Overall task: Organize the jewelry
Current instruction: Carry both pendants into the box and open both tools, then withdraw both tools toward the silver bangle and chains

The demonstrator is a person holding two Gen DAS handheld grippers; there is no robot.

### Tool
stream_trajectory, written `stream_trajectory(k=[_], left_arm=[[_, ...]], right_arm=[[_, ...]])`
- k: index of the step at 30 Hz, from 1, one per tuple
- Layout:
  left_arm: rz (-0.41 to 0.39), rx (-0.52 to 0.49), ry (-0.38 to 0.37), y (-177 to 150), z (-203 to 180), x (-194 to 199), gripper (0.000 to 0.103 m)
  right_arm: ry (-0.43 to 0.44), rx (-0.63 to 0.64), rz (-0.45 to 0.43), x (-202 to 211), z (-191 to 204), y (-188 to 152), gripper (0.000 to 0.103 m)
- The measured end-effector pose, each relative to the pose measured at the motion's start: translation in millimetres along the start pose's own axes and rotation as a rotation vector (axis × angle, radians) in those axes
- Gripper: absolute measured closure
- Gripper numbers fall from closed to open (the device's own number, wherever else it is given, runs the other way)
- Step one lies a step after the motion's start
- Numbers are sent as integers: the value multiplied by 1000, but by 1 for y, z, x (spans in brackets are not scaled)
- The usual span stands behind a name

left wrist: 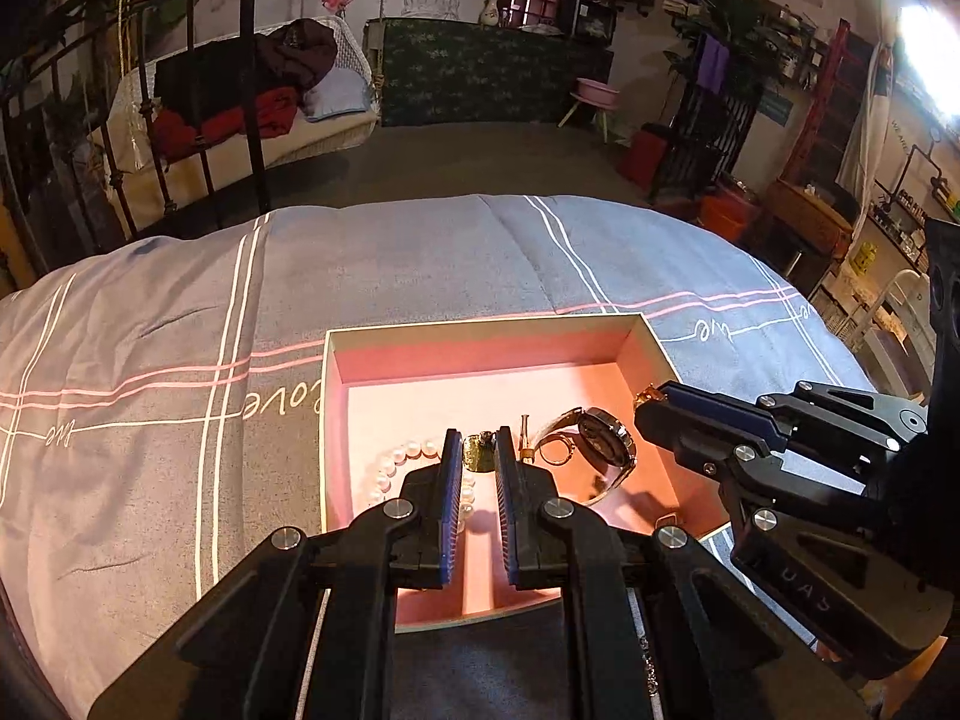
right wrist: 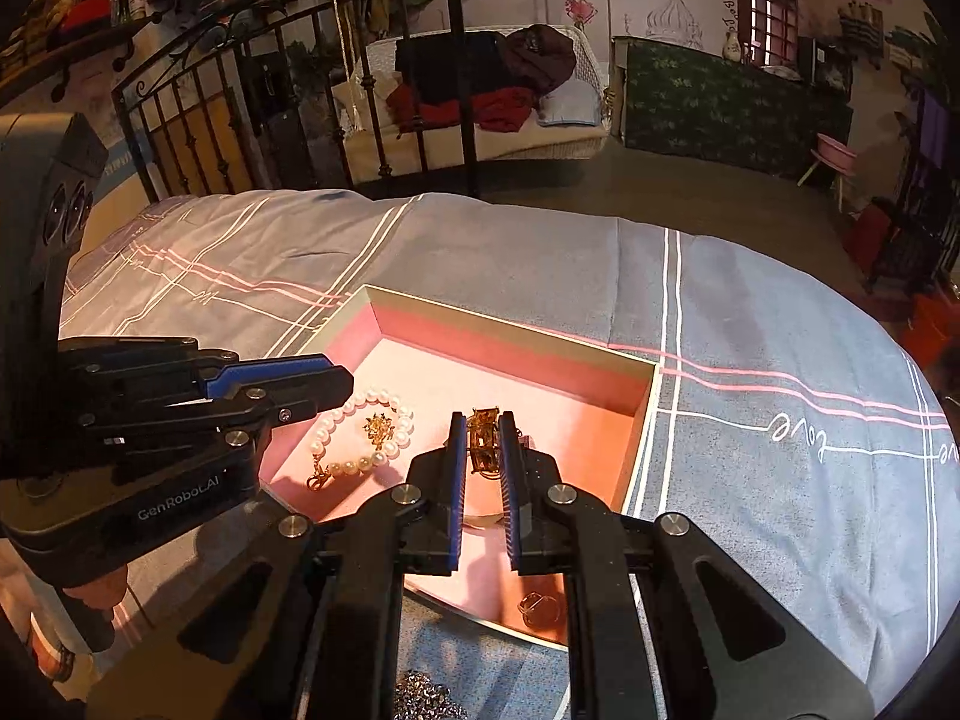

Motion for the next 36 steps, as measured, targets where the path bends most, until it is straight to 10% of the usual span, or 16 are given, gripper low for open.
stream_trajectory(k=[17, 20, 21, 28, 36], left_arm=[[21, 14, 17, 2, 7, -10, 88], [-14, 40, 46, 8, 11, 6, 12], [-57, 58, 42, 11, 12, 17, 9], [-91, 51, -34, -27, -5, 57, 8], [44, -28, -1, -111, -18, 28, 10]], right_arm=[[-3, 41, 61, -15, 7, -13, 91], [-40, 31, 27, -4, -2, -12, 38], [-58, 19, -4, 5, -8, -9, 14], [-20, -95, -58, 60, -47, -38, 6], [55, -71, 157, 53, -24, -139, 6]])
Point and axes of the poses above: each gripper's, at about its wrist camera, not at the fingertips, and x roughly against the way its jaws point, z to its left, y to its top, the point moved 10 cm from there along -x, roughly the way its jaws point, and after that the axes turned 12 degrees about -y, right-handed, at the moved point
